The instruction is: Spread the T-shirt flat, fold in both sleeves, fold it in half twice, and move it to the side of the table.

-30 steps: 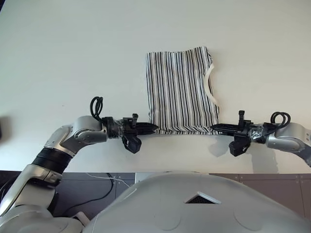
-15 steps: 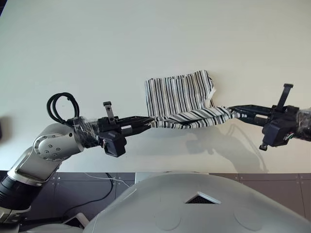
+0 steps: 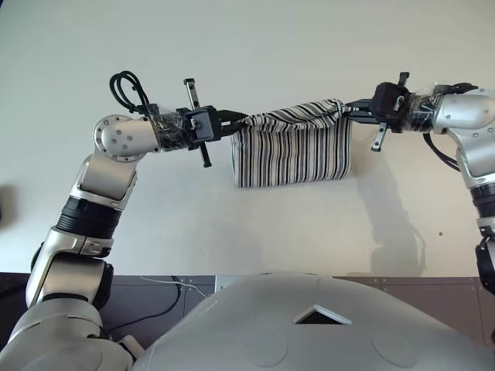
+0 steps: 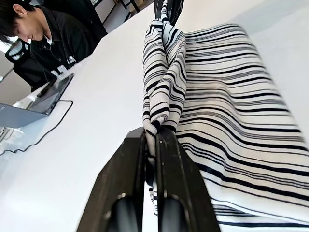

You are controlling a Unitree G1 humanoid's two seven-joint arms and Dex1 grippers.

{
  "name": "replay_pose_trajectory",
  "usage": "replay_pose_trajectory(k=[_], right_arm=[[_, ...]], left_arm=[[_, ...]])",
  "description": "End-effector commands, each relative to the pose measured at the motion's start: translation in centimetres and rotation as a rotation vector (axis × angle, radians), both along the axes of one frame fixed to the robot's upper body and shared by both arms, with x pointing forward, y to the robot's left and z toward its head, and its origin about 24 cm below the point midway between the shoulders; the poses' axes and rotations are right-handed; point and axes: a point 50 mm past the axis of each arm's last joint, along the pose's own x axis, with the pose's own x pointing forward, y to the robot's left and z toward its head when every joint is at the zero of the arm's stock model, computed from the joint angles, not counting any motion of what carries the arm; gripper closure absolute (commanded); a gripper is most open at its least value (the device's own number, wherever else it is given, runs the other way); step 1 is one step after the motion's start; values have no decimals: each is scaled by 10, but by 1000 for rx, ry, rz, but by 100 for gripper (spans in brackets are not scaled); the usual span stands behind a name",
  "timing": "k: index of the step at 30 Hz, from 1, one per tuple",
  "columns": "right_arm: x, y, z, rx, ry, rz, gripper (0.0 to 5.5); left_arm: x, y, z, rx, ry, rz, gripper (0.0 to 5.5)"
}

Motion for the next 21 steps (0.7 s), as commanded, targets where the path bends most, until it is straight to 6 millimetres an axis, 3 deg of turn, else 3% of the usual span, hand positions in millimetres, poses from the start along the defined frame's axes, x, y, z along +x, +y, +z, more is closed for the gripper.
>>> replay_pose_trajectory(k=[1, 16, 18, 21], right_arm=[[15, 3, -1, 5, -11, -10, 540], [34, 14, -40, -12, 53, -112, 540], [34, 17, -42, 14, 58, -122, 496], [34, 22, -46, 32, 41, -129, 444]], left_arm=[[13, 4, -5, 16, 36, 47, 538], [6, 20, -52, 77, 191, 167, 538], [7, 15, -57, 76, 198, 176, 538], [9, 10, -62, 64, 198, 209, 471]])
